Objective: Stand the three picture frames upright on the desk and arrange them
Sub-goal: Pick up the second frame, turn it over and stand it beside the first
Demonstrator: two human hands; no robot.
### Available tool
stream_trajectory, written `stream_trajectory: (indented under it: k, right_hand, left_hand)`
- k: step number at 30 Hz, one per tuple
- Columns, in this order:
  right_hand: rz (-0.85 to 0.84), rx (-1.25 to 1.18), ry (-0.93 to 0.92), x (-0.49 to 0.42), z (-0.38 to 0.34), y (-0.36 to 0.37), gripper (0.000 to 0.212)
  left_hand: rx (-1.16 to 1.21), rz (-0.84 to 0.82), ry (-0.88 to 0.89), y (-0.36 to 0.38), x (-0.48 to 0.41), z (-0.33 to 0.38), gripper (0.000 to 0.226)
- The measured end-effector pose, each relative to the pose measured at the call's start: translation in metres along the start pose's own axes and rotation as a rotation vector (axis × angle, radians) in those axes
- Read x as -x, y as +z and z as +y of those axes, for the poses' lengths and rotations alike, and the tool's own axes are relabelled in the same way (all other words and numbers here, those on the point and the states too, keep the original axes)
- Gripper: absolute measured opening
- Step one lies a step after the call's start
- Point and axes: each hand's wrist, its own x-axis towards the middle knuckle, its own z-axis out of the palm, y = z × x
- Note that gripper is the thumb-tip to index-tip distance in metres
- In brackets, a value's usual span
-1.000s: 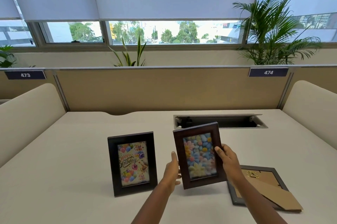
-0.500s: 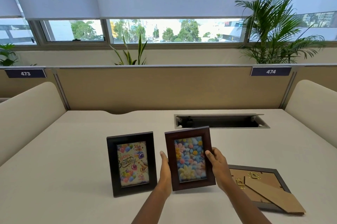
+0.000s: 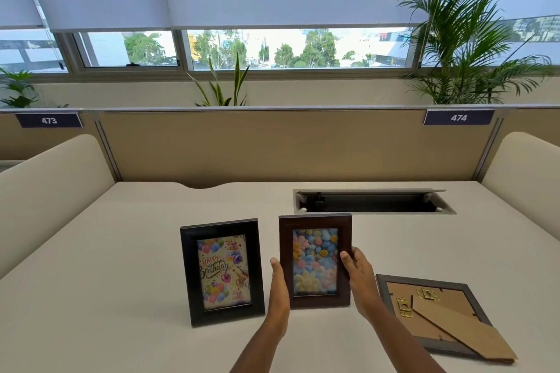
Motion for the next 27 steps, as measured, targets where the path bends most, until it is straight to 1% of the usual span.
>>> stream_trajectory:
  k: [7, 11, 15, 17, 19, 22, 24, 25, 27]
  right_hand:
    - [-0.043, 0.076, -0.002, -0.005, -0.003, -0.002, 0.017]
    - [-0.021, 0.150, 0.001, -0.005, -0.004, -0.002, 0.030]
    - [-0.041, 0.198, -0.003, 0.000, -0.001, -0.005, 0.034]
    - [-0.039, 0.231, -0.019, 0.004, 0.002, -0.008, 0.034]
    - [-0.032, 0.245, -0.057, 0.008, 0.004, -0.011, 0.032]
    - [0.030, 0.333, -0.145, 0.014, 0.004, -0.022, 0.031]
    - [0.109, 0.427, -0.214, 0.017, 0.003, -0.033, 0.029]
    - [0.159, 0.466, -0.241, 0.019, 0.003, -0.041, 0.027]
    - [0.269, 0.528, -0.266, 0.021, 0.005, -0.061, 0.024]
  left_hand:
    - [-0.026, 0.087, 0.029, 0.005, 0.006, -0.002, 0.064]
    - [-0.058, 0.132, 0.092, 0.010, 0.012, -0.004, 0.059]
    - [-0.181, 0.282, 0.172, 0.019, 0.023, -0.009, 0.053]
    - [-0.251, 0.354, 0.190, 0.025, 0.031, -0.013, 0.054]
    - [-0.314, 0.389, 0.214, 0.032, 0.039, -0.018, 0.057]
    - [-0.438, 0.419, 0.283, 0.042, 0.049, -0.029, 0.061]
    - [-0.517, 0.411, 0.372, 0.050, 0.056, -0.037, 0.060]
    - [-0.551, 0.380, 0.429, 0.055, 0.059, -0.041, 0.058]
    - [-0.631, 0.260, 0.513, 0.064, 0.065, -0.050, 0.057]
